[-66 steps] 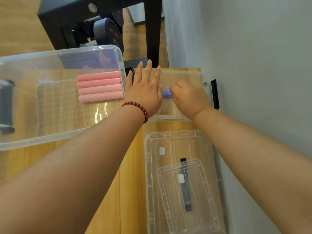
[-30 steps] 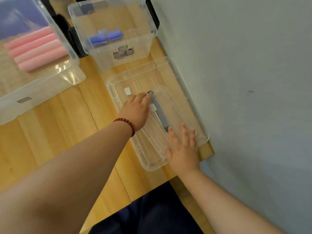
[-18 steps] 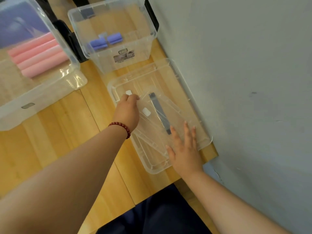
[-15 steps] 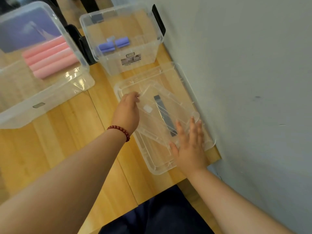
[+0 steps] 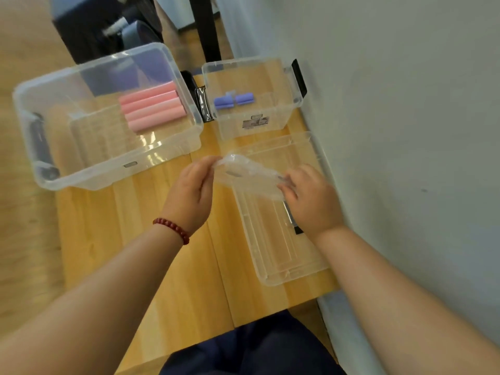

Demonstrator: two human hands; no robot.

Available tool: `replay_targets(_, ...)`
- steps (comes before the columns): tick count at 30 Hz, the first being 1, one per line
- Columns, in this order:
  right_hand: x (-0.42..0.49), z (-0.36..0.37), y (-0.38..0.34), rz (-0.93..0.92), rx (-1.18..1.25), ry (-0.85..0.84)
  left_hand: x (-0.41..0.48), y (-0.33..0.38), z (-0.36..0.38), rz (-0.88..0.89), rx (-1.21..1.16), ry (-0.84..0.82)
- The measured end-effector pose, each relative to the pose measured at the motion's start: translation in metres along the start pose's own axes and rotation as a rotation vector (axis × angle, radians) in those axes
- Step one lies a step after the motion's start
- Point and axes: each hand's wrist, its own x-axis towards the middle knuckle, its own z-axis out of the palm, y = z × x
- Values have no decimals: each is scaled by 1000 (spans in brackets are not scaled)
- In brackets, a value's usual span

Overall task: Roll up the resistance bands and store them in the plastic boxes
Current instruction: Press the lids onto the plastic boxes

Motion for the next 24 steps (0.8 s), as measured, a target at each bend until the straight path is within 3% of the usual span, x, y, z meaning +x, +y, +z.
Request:
replay_targets(5, -1, -10, -16, -228, -80, 182, -4, 27, -30, -428, -245, -54)
replay_targets(8, -1, -10, -21, -289, -116, 228, 5, 46, -40, -613, -583, -17)
replay_targets(13, 2, -6, -31, -308, -120, 287, 18, 58, -39, -583, -524, 83)
replay_targets(17, 7, 1, -26, -333, -164, 197, 35, 59, -35, -601, -656, 171)
replay_targets(24, 40, 4, -3, -399, -290, 199, 75, 62, -22, -596, -842, 224)
